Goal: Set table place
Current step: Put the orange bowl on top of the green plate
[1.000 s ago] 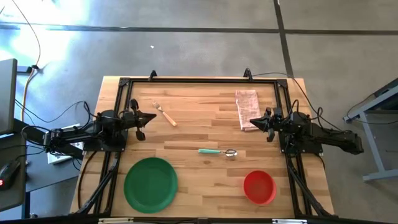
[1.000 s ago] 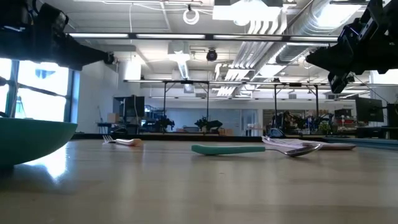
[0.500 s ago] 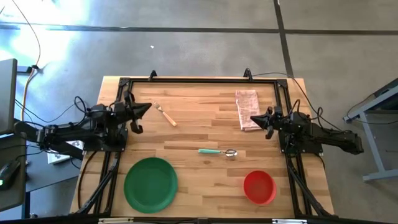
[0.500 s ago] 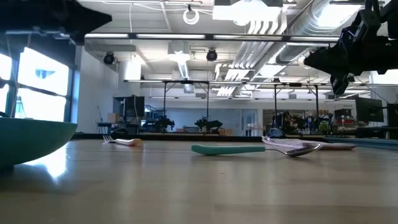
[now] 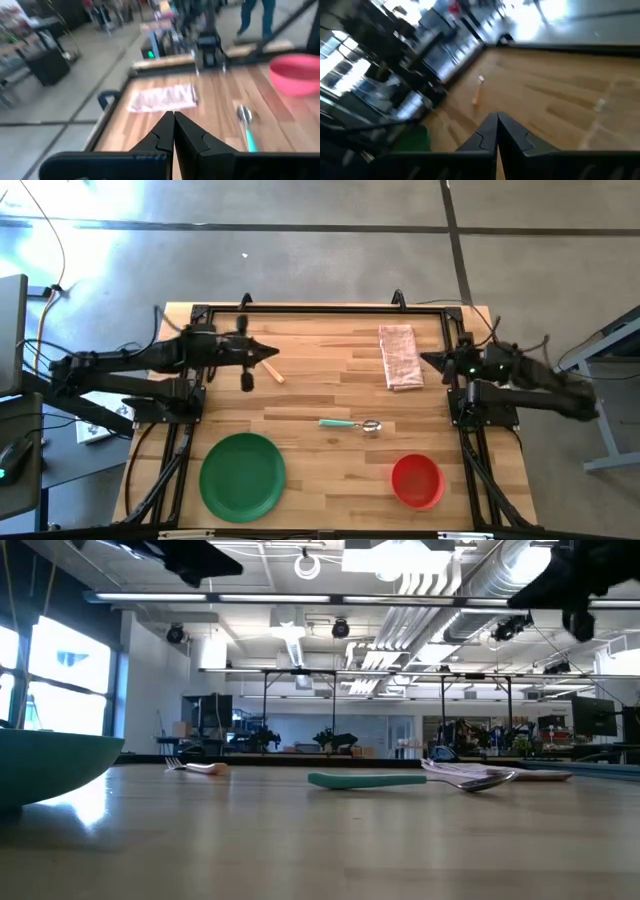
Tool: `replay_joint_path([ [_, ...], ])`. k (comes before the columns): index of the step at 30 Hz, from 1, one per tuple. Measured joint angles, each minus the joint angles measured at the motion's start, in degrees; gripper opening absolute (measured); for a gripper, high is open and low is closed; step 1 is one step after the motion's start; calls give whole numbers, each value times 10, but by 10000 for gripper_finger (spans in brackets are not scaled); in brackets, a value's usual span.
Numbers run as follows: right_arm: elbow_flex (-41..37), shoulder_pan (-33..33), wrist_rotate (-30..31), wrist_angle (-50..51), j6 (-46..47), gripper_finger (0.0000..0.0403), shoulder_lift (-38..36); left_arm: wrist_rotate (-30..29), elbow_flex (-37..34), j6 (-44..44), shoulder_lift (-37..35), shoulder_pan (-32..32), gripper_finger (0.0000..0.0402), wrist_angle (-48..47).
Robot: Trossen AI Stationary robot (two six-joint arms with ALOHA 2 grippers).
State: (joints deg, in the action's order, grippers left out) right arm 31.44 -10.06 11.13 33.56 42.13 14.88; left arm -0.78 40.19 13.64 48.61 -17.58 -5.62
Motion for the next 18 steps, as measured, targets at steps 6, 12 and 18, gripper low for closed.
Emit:
replay_joint_path([
  [6, 226, 24, -3, 340, 40, 0, 261, 43, 63, 14, 92, 0, 0, -10],
  [12, 355, 107, -44, 540, 73, 0, 465, 62, 96, 32, 125, 1, 0, -10],
  [18, 388, 270, -35, 525, 244, 1, 490, 66, 98, 40, 122, 1, 1, -10],
])
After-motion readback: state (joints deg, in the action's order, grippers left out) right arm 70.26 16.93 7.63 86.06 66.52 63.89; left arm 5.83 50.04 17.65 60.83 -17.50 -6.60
